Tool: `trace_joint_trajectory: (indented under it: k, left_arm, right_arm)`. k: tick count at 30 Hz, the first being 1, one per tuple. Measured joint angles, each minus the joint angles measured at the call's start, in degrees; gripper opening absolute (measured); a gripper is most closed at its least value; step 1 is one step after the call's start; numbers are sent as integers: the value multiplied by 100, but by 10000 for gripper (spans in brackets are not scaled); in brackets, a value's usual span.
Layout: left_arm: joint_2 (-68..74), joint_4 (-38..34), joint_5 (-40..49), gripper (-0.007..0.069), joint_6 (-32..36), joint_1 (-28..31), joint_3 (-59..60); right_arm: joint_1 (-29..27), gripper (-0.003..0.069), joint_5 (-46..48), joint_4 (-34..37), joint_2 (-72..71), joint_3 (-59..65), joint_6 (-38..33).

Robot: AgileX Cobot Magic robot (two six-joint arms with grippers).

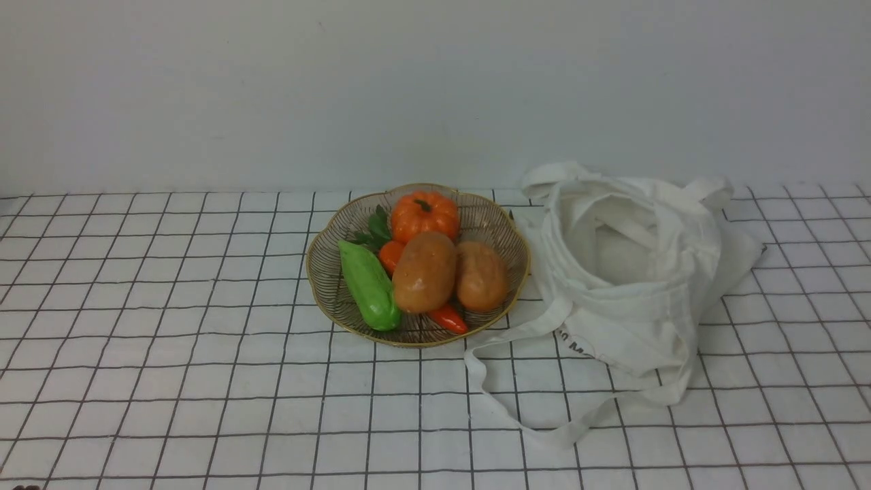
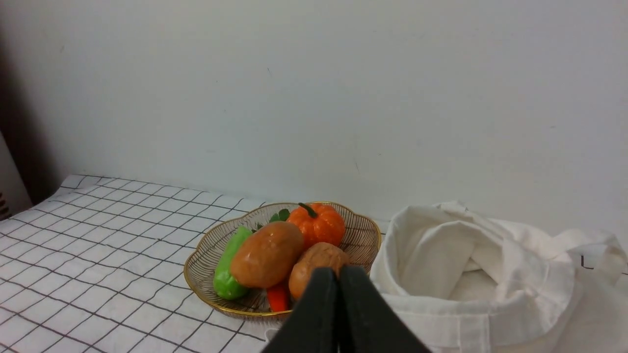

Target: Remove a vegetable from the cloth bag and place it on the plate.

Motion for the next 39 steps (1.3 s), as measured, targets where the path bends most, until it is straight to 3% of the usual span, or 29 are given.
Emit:
trace_joint_trajectory:
  k: [16,21,27,28,33,39]
  left_arm:
    - [0,0,0,-8,0,0,0]
    - [0,0,0,-8,0,0,0]
    - [0,0,0,-8,0,0,0]
    - [0,0,0,-8,0,0,0]
    - [0,0,0,-8,0,0,0]
    - [0,0,0,-8,0,0,0]
  right_arm:
    - [0,-14,98,-80,0,0,-38]
    - [-36,-14,117,-11,-309,230,-445]
    - [-838,-14,188,166,-939,866,-962]
    - [-1253,-14,241,178,-1145,1072,-991]
    - [-2217,-14,334,226,-1308,1516,-954]
    - [-2546,-14,442,243,-1308,1754,-914]
